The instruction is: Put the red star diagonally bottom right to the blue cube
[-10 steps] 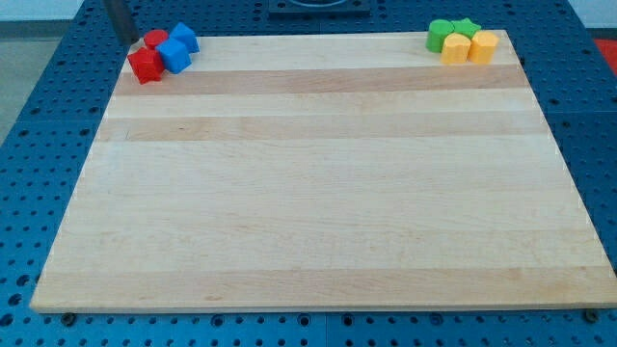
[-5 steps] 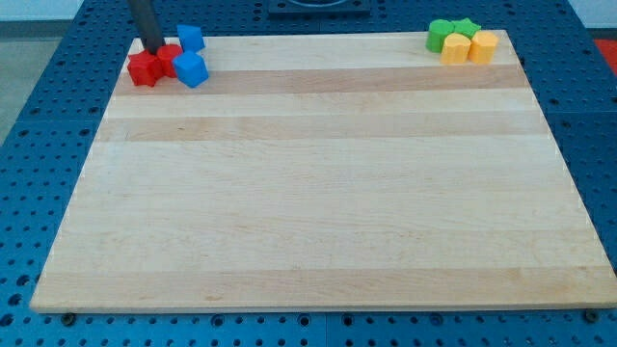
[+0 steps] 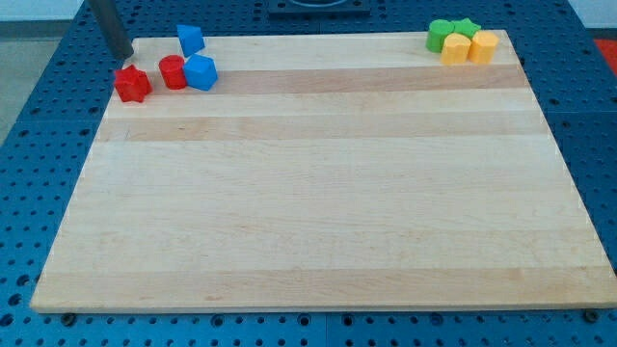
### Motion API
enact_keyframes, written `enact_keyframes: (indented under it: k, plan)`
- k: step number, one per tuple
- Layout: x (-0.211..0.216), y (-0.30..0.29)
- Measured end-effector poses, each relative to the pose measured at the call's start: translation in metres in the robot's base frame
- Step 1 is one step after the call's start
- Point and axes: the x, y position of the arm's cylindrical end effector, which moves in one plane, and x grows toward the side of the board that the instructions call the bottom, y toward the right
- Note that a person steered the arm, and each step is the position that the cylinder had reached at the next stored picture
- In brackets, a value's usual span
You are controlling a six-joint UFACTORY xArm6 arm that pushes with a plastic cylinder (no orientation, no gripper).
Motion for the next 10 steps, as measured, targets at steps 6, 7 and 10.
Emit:
enact_keyframes:
  k: [6,7,10]
  plan:
    - [0.146,0.164]
    - [0.133,0.224]
    - [0.092,0.283]
